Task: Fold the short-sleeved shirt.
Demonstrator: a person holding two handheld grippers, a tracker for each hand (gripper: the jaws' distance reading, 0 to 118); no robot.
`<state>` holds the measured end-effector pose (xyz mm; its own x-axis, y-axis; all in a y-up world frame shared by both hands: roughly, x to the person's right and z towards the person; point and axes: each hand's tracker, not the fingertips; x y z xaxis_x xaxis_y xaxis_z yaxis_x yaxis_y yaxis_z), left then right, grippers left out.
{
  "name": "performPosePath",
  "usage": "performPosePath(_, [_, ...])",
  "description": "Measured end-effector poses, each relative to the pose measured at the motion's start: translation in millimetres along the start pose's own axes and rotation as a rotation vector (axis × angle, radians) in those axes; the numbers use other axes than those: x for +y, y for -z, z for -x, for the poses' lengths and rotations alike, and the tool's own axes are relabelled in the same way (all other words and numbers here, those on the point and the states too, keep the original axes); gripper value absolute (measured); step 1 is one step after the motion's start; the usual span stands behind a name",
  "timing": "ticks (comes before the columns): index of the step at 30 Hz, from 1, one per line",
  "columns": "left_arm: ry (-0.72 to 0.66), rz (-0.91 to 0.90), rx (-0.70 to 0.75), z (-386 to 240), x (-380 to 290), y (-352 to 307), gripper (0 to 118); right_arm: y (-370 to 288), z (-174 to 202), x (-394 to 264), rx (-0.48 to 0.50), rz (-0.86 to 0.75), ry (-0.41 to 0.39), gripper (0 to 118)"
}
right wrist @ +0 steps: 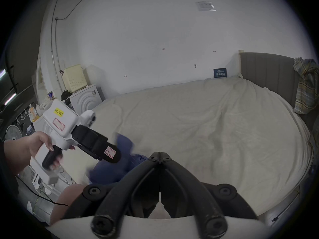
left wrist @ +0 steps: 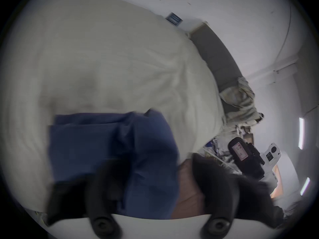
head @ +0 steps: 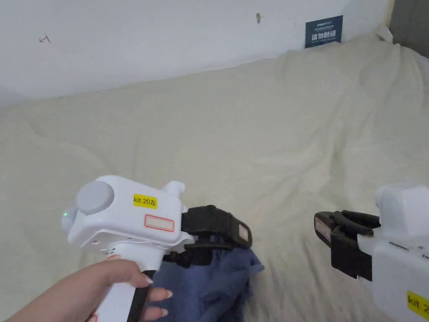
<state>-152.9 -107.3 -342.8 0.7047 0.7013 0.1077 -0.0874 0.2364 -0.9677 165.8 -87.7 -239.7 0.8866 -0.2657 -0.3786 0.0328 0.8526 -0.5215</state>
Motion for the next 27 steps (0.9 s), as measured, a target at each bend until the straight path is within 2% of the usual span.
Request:
performPosePath(3, [0.093,-0.056,0.09,-10,5,-1,114,-5,-9,0,-0.021,0.001,0.018,0])
performPosePath(7, [0.097,-0.141,0.196,-1,-2,-30,113,-6,-23,-4,-0.034,0.004,0.041,0])
performPosePath(10, [0.092,-0.14,0.246,5,-17,-40,90,-1,-30,-5,-0.048,0.015,0.049,0])
performPosePath(11, [0.109,-0.156,0.196,7,-22,-40,90,1,-30,-5,-0.051,0.019,0.055,0])
performPosePath(12, [0.103,-0.157,0.12,8,-24,-34,30,2,-31,-5,-0.053,0.022,0.063,0])
performPosePath(13, [0.079,-0.119,0.081,9,-27,-23,0,3,-32,-4,-0.052,0.024,0.072,0])
performPosePath(16, [0.049,-0.054,0.006,10,-35,19,0,4,-32,-2,-0.046,0.027,0.085,0])
performPosePath(18, [0.092,-0.005,0.026,11,-37,54,0,4,-31,-1,-0.051,0.028,0.078,0])
performPosePath(19, [0.122,0.041,0.114,11,-35,76,0,4,-31,-2,-0.053,0.029,0.074,0])
performPosePath(20, [0.149,0.053,0.284,15,-32,94,0,4,-30,-1,-0.054,0.029,0.072,0])
performPosePath(21, [0.143,0.081,0.395,21,-32,110,0,3,-30,0,-0.055,0.029,0.072,0])
performPosePath(22, [0.144,0.078,0.36,29,-34,120,0,2,-29,1,-0.055,0.03,0.072,0])
performPosePath(23, [0.128,0.011,0.24,29,-36,118,0,1,-29,1,-0.055,0.03,0.07,0])
performPosePath(24, [0.11,-0.037,0.24,22,-34,120,0,1,-28,1,-0.056,0.029,0.068,0])
performPosePath(27, [0.09,-0.033,0.233,20,-35,131,0,1,-25,1,-0.06,0.033,0.06,0])
